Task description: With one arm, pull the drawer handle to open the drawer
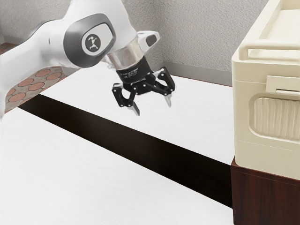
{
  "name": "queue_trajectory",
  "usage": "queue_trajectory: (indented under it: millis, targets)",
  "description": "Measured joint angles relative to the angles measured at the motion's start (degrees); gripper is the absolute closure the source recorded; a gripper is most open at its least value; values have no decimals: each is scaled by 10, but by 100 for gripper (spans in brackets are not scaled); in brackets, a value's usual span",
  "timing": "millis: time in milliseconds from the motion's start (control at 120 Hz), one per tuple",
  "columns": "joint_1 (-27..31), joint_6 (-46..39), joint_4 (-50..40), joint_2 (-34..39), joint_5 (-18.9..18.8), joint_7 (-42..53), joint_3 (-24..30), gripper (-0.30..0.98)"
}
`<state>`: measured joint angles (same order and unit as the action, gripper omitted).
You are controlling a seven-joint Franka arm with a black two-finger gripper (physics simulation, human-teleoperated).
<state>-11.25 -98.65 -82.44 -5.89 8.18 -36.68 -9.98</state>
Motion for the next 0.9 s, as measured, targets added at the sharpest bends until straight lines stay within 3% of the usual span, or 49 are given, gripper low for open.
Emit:
queue_trajectory:
  millis: [425, 900]
  targets:
    - [14, -131, 31, -84, 4, 1, 45, 2]
    - [12, -203, 56, -138, 4, 33, 112, 6]
